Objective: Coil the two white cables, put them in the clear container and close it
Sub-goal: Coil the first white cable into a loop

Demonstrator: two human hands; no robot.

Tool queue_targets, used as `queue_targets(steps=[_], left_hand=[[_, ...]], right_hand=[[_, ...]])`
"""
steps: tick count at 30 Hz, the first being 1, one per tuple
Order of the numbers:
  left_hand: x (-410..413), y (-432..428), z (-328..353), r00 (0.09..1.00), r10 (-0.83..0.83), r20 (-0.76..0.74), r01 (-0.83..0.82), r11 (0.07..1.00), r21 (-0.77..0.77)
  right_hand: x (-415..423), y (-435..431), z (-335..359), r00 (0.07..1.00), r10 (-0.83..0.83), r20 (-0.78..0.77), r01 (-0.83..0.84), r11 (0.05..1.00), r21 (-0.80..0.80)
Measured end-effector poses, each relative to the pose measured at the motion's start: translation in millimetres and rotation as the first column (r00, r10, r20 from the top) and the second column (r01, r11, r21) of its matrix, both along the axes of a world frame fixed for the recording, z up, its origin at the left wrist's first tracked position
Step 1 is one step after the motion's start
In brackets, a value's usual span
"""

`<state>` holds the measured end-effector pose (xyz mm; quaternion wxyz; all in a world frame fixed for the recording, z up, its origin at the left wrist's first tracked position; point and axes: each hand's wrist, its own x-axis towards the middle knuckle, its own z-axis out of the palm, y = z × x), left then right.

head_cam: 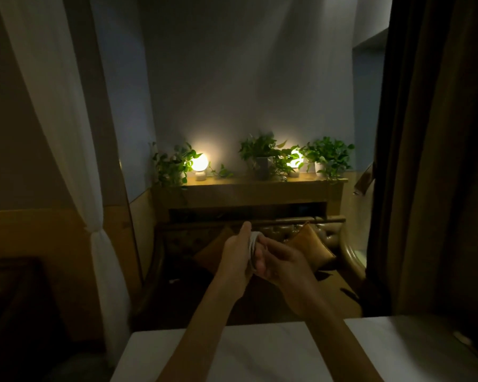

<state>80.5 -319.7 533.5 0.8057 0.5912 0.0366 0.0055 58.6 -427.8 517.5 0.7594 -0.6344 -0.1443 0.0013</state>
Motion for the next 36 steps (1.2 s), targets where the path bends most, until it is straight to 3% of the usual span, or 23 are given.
queue_targets(steps=[2, 4, 6, 8, 10, 12, 15, 19, 23, 25, 28, 33, 36], left_hand=[[4.1, 3.0, -5.5, 1.000, -0.017, -0.011, 0.018, 0.993, 0.118], [11.3, 2.2, -15.5, 0.977, 0.117, 0.178, -0.167, 0.940, 0.299], [15.1, 1.5, -25.9, 0.889, 0.152, 0.431, -0.339, 0.853, 0.398], [14.1, 3.5, -28.3, 0.848, 0.119, 0.516, -0.390, 0.801, 0.455], [13.4, 7.8, -25.4, 0.876, 0.050, 0.480, -0.310, 0.820, 0.481], [13.5, 13.4, -22.5, 0.928, -0.096, 0.360, -0.099, 0.868, 0.486], [14.1, 20.8, -21.0, 0.944, -0.276, 0.179, 0.135, 0.822, 0.553], [10.2, 23.6, -6.6, 0.967, -0.150, 0.207, 0.012, 0.835, 0.550], [4.4, 19.9, 8.5, 0.989, -0.142, 0.030, 0.130, 0.959, 0.253], [-3.1, 11.3, 4.8, 0.994, -0.109, 0.003, 0.105, 0.959, 0.263], [-15.4, 3.0, -12.2, 0.993, -0.053, 0.109, 0.015, 0.944, 0.329], [-21.1, 8.0, -28.4, 0.913, 0.005, 0.407, -0.162, 0.922, 0.351], [-22.5, 4.4, -31.3, 0.838, 0.015, 0.546, -0.292, 0.856, 0.426]], right_hand=[[-0.8, -1.6, -14.1, 0.994, -0.100, 0.042, 0.100, 0.995, -0.012], [-0.2, -1.2, -26.4, 0.966, -0.237, 0.099, 0.238, 0.971, -0.001], [0.6, -1.8, -34.7, 0.928, -0.346, 0.140, 0.350, 0.937, -0.005], [2.2, -7.7, -38.7, 0.894, -0.418, 0.162, 0.432, 0.900, -0.056], [3.2, -17.0, -37.4, 0.868, -0.463, 0.179, 0.485, 0.868, -0.108], [3.9, -24.7, -34.8, 0.856, -0.473, 0.209, 0.508, 0.846, -0.163], [7.8, -32.0, -33.4, 0.817, -0.499, 0.290, 0.570, 0.777, -0.267], [8.3, -30.8, -33.2, 0.777, -0.482, 0.404, 0.623, 0.677, -0.391], [4.2, -11.2, -34.9, 0.733, -0.398, 0.552, 0.674, 0.536, -0.509], [5.6, -6.8, -35.3, 0.763, -0.433, 0.480, 0.641, 0.599, -0.479], [10.5, -3.5, -41.6, 0.798, -0.439, 0.412, 0.593, 0.691, -0.413], [12.3, -0.8, -40.9, 0.763, -0.508, 0.399, 0.638, 0.692, -0.338], [9.7, -1.9, -33.9, 0.769, -0.505, 0.391, 0.629, 0.706, -0.325]])
